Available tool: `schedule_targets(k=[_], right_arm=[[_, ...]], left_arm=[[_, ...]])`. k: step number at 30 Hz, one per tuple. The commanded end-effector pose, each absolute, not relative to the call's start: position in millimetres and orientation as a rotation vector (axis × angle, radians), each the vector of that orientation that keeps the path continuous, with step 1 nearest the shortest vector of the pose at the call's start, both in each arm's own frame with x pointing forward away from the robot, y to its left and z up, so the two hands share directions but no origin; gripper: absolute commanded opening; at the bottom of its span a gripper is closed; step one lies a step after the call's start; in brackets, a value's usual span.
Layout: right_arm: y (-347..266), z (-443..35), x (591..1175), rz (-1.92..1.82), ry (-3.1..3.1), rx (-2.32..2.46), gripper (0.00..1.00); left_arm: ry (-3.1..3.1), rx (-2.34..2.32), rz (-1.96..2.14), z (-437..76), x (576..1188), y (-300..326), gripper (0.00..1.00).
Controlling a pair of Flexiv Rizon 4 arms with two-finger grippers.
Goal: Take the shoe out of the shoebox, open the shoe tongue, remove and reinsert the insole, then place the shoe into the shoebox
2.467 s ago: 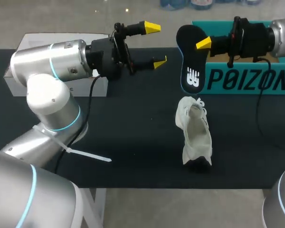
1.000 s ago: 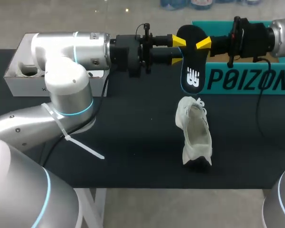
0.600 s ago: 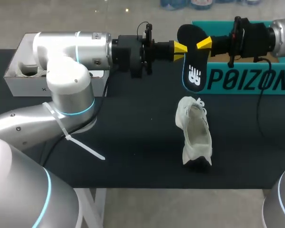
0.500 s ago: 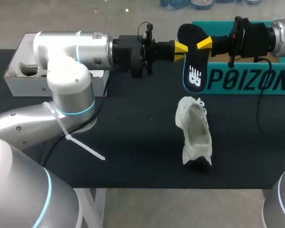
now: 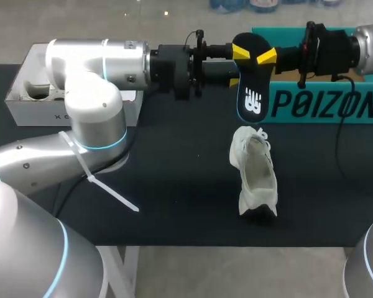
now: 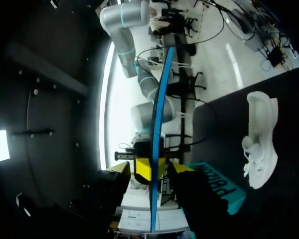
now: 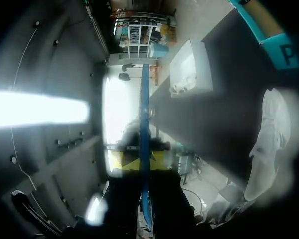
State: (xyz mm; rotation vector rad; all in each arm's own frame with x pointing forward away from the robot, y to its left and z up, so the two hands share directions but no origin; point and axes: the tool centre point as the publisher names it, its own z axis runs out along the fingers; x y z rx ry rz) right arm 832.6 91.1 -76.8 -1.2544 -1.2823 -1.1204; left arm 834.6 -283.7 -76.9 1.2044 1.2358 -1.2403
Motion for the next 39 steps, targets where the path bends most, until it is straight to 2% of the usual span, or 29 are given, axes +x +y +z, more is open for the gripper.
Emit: schedule_targets(k=[1, 2, 3, 14, 15, 16, 20, 27, 33, 35, 36, 39], right_arm=[[92, -77, 833, -1.120, -1.282, -1.257, 0.00], [92, -77, 833, -1.120, -1.282, -1.257, 0.00], [92, -77, 833, -1.120, -1.282, -1.257, 0.00], [92, -77, 833, -1.120, -1.282, -1.257, 0.00], [92, -77, 833, -1.120, -1.282, -1.257, 0.18], [92, -77, 833, -1.120, -1.282, -1.257, 1.00], [92, -77, 833, -1.120, -1.282, -1.257, 1.00], [37, -85, 825, -1.163, -1.351, -1.392, 1.00], [-5, -74, 815, -1.226, -1.621, -1.378, 1.00], [-12, -65, 808, -1.110, -1.951, -1.293, 1.00], [-16, -66, 807, -0.981, -2.009, -1.396, 1.00], [-23, -61, 808, -1.022, -1.986, -1.397, 1.00]], left_arm=[[1.252, 1.210, -1.225, -78, 834, -287, 0.28], [1.252, 1.208, -1.224, -78, 834, -287, 0.07], [1.260, 1.206, -1.220, -78, 833, -287, 0.00], [1.280, 1.182, -1.198, -74, 832, -282, 0.00], [1.283, 1.178, -1.192, -74, 832, -281, 0.00], [1.289, 1.174, -1.187, -74, 831, -280, 0.00], [1.300, 1.164, -1.180, -75, 829, -274, 0.00], [1.311, 1.163, -1.187, -75, 822, -262, 0.00], [1.321, 1.167, -1.197, -74, 814, -254, 0.00], [1.326, 1.140, -1.210, -73, 812, -252, 0.00], [1.327, 1.134, -1.212, -73, 812, -251, 0.00], [1.336, 1.130, -1.208, -73, 809, -248, 0.00]])
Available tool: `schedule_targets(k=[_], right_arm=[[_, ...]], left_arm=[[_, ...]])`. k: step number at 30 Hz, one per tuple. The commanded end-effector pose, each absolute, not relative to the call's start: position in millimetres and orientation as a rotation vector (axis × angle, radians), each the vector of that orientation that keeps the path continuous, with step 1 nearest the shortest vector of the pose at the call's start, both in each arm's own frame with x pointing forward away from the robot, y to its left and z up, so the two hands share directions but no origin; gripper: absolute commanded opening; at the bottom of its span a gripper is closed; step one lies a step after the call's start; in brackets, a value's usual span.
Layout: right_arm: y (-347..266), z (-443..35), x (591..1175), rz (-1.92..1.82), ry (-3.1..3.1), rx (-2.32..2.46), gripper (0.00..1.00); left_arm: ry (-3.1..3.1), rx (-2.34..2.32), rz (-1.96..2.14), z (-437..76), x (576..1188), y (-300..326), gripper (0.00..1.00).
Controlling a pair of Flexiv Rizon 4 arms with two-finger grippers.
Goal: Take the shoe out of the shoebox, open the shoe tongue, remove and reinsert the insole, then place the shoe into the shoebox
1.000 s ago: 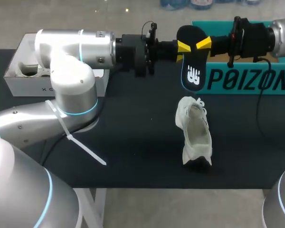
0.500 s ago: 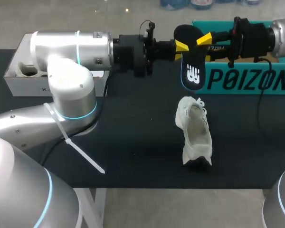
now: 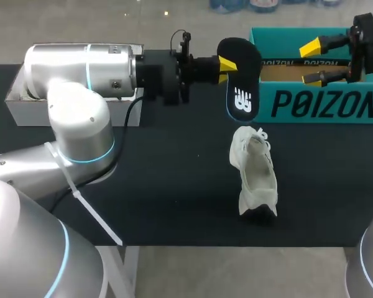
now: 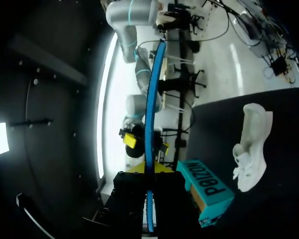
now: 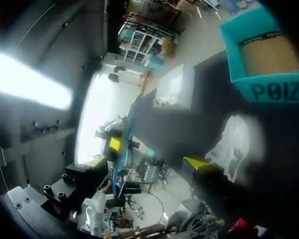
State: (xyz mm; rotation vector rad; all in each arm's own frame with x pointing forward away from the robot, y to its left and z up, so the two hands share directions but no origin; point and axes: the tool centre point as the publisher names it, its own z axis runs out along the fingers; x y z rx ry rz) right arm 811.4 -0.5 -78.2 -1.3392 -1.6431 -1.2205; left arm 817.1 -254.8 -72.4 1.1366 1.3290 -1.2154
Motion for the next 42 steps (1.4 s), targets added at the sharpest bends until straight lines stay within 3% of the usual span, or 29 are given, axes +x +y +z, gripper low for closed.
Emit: schedule_targets(k=[1, 20, 33, 42], right_arm=[[-23, -61, 808, -1.022, -1.986, -1.397, 1.00], [-25, -63, 804, -0.987, -2.054, -1.391, 1.00], [-56, -100, 763, -0.991, -2.380, -1.266, 1.00], [-91, -86, 747, -0.973, -2.531, -1.272, 1.00]], left_arm=[[1.341, 1.129, -1.206, -73, 807, -247, 0.00], [1.388, 1.143, -1.209, -69, 795, -239, 0.00], [1.418, 1.144, -1.217, -66, 797, -238, 0.00], [1.431, 1.159, -1.220, -67, 800, -244, 0.00]])
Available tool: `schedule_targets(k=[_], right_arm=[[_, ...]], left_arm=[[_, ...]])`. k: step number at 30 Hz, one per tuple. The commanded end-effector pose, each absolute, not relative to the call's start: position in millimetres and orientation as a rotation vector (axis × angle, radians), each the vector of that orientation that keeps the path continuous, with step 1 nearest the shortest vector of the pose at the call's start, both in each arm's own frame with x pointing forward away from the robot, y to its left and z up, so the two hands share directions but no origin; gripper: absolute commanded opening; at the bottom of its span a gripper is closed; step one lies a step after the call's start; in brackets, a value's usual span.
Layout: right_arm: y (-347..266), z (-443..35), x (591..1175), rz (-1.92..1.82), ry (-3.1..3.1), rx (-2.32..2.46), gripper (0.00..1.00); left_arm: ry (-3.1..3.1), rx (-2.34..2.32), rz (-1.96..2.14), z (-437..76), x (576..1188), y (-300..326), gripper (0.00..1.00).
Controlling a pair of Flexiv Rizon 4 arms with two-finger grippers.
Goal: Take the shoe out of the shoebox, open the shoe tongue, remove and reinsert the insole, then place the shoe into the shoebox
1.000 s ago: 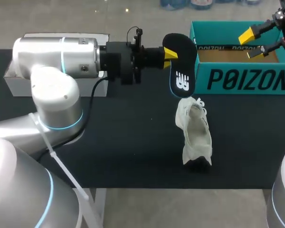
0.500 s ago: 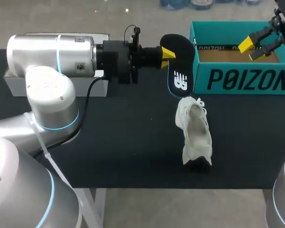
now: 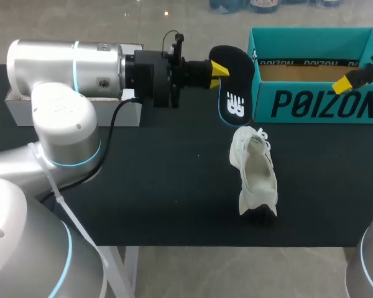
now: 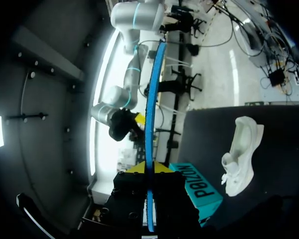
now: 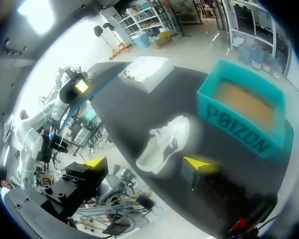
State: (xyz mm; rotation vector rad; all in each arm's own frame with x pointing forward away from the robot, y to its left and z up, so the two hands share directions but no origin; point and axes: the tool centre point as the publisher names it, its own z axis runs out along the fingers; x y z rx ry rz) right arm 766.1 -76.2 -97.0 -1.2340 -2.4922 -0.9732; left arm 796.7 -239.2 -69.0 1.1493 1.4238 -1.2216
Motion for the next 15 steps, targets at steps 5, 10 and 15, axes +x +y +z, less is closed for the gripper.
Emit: schedule_targets(k=[5, 10, 15], right_arm=[[-108, -73, 743, -0.892, -2.594, -1.275, 1.00], [-118, -57, 736, -0.819, -2.637, -1.294, 1.00], [-120, -46, 726, -0.764, -2.678, -1.290, 1.00]], left_arm=[[1.433, 1.168, -1.230, -69, 801, -249, 0.00], [1.434, 1.172, -1.238, -71, 802, -253, 0.00], [1.435, 1.176, -1.245, -72, 802, -257, 0.00]])
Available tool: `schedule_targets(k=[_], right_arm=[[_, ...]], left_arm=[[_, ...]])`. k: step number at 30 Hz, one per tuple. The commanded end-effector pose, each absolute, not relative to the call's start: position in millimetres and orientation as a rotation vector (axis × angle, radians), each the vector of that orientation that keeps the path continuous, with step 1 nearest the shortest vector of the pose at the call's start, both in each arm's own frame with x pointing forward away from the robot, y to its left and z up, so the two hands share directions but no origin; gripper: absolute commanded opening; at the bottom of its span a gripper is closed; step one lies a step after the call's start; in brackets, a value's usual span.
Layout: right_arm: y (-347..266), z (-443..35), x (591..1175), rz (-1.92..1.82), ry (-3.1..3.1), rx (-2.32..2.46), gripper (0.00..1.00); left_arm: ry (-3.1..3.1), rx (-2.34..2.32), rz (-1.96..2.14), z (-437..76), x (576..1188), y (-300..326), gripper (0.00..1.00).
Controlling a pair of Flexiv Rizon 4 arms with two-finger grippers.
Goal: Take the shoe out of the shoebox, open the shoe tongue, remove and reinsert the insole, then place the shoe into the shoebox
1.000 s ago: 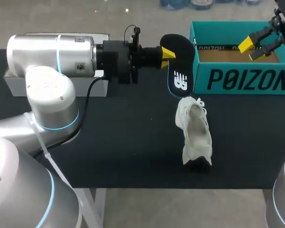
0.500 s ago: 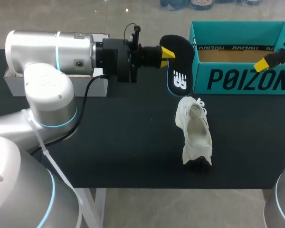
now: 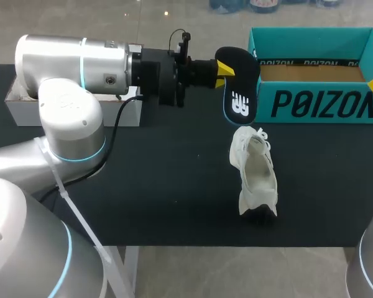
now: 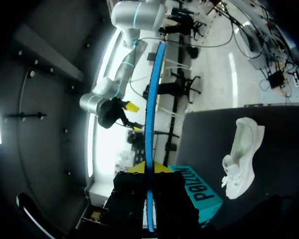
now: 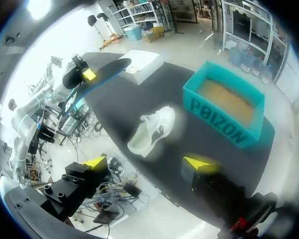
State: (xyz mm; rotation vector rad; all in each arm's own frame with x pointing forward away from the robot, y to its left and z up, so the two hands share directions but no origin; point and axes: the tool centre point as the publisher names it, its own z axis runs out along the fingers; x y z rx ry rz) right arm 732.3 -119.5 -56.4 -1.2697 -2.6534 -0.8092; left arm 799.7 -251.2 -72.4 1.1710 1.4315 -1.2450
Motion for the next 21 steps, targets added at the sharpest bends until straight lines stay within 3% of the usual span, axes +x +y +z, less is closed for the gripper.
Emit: schedule_targets(k=[1, 21], right_arm=[[-121, -45, 724, -0.764, -2.680, -1.289, 1.00], [-132, -27, 703, -0.753, -2.682, -1.393, 1.00]], left_arm=[[1.434, 1.178, -1.246, -72, 801, -257, 0.00], [1.449, 1.191, -1.255, -76, 799, -263, 0.00]])
